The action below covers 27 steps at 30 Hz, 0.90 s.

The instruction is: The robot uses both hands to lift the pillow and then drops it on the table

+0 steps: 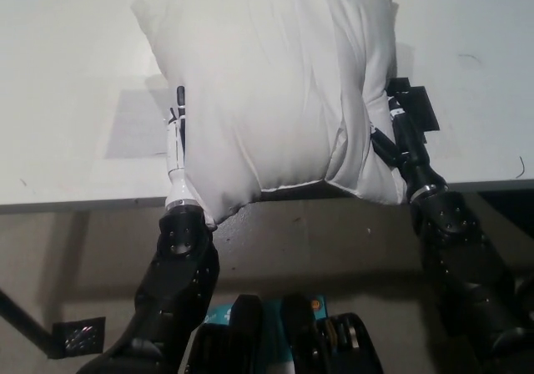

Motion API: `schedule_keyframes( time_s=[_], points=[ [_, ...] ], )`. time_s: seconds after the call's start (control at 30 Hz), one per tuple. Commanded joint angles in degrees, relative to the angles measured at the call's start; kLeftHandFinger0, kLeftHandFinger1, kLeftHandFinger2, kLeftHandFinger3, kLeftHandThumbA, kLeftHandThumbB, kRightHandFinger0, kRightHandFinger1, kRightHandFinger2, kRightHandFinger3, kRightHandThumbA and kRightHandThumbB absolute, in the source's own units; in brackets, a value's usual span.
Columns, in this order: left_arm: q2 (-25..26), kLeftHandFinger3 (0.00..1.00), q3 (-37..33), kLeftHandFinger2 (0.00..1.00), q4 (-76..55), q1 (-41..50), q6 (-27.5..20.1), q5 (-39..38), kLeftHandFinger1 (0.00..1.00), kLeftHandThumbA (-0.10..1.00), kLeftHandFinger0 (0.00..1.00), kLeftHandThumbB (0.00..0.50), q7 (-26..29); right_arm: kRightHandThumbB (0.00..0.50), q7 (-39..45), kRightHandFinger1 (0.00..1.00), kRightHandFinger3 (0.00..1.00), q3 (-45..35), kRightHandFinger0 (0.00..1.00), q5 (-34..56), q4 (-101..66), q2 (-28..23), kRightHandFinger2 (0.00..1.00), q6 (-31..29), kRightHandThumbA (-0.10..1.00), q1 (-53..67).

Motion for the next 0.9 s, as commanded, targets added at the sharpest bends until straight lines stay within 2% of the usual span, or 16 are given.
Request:
schedule_keyframes(
  time_s=[0.0,0.1,0.27,0.33,0.43,0.47,0.67,0.8,0.87],
  points=[
    [-5.3,1.00,-3.6,1.00,1.8,0.3,1.0,1.2,1.00,1.00,1.00,0.060,-5.7,0.472,6.8,1.00,1.00,4.3,1.00,-2.1,0.9,7.5,1.00,1.6,1.00,-0.1],
    [-5.4,1.00,-4.4,1.00,1.7,0.4,0.9,1.4,1.00,1.00,1.00,0.062,-5.2,0.486,6.3,1.00,1.00,4.3,1.00,-2.1,0.6,7.6,1.00,1.2,1.00,0.0],
    [-5.5,1.00,-4.6,1.00,-0.4,-0.5,2.4,0.3,1.00,1.00,1.00,0.095,-6.2,0.431,5.1,1.00,1.00,4.6,1.00,-2.6,-2.9,6.3,1.00,2.5,1.00,-0.1],
    [-4.9,1.00,-5.5,1.00,-3.5,-1.2,3.9,1.0,1.00,1.00,1.00,0.132,-5.7,0.457,5.1,1.00,1.00,4.1,1.00,-2.2,-4.4,5.0,1.00,2.2,1.00,-1.7],
    [-4.4,1.00,-6.3,1.00,-7.8,-1.9,5.3,0.9,1.00,1.00,1.00,0.112,-5.8,0.467,5.1,1.00,1.00,3.1,1.00,-0.9,-7.2,4.2,1.00,3.1,1.00,-3.0],
    [-4.3,1.00,-6.6,1.00,-9.2,-2.5,5.8,0.7,1.00,1.00,1.00,0.112,-5.9,0.499,5.1,1.00,1.00,2.8,1.00,-0.4,-8.8,3.9,1.00,3.5,1.00,-3.5],
    [-2.9,1.00,-8.0,1.00,-15.6,-7.0,10.6,1.1,1.00,1.00,1.00,0.131,-4.9,0.490,3.5,1.00,1.00,0.9,1.00,0.9,-15.6,2.3,1.00,6.7,1.00,-6.9],
    [-2.1,1.00,-7.7,1.00,-15.0,-12.8,10.6,0.4,1.00,1.00,1.00,0.127,-5.3,0.500,2.0,1.00,1.00,-0.5,1.00,0.8,-17.1,1.5,1.00,8.4,1.00,-11.1],
    [-2.0,1.00,-7.8,1.00,-15.2,-15.1,11.0,0.4,1.00,1.00,1.00,0.165,-5.3,0.500,1.9,1.00,1.00,-0.8,1.00,0.7,-17.8,1.0,1.00,9.1,1.00,-12.9]
  ],
)
